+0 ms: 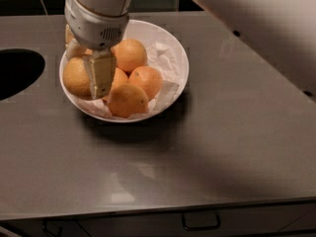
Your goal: Pick orange from white bowl
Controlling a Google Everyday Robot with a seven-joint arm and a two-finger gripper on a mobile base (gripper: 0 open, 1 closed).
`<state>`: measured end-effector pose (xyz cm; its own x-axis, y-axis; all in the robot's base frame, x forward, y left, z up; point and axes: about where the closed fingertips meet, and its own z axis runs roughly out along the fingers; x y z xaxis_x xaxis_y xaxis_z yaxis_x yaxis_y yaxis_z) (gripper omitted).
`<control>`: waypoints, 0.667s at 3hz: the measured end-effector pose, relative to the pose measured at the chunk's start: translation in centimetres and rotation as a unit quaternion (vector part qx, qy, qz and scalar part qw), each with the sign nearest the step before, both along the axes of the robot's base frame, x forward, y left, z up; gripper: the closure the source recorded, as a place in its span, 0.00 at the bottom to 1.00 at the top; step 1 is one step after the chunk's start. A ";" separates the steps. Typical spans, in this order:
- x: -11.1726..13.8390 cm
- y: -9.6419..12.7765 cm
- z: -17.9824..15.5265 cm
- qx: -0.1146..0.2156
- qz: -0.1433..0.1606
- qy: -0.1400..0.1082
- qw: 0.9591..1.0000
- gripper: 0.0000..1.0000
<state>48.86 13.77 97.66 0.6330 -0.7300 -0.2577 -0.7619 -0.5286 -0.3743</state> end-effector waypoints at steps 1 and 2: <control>-1.0 -0.5 2.1 0.009 -0.016 -0.045 0.999 1.00; -2.0 -0.9 4.1 0.014 -0.029 -0.080 0.996 1.00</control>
Offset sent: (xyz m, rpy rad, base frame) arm -0.0242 -0.0147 0.0526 0.0305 -0.2183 -0.0942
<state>46.86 12.90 101.74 0.6239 -0.7609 -0.1782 -0.7210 -0.4725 -0.5069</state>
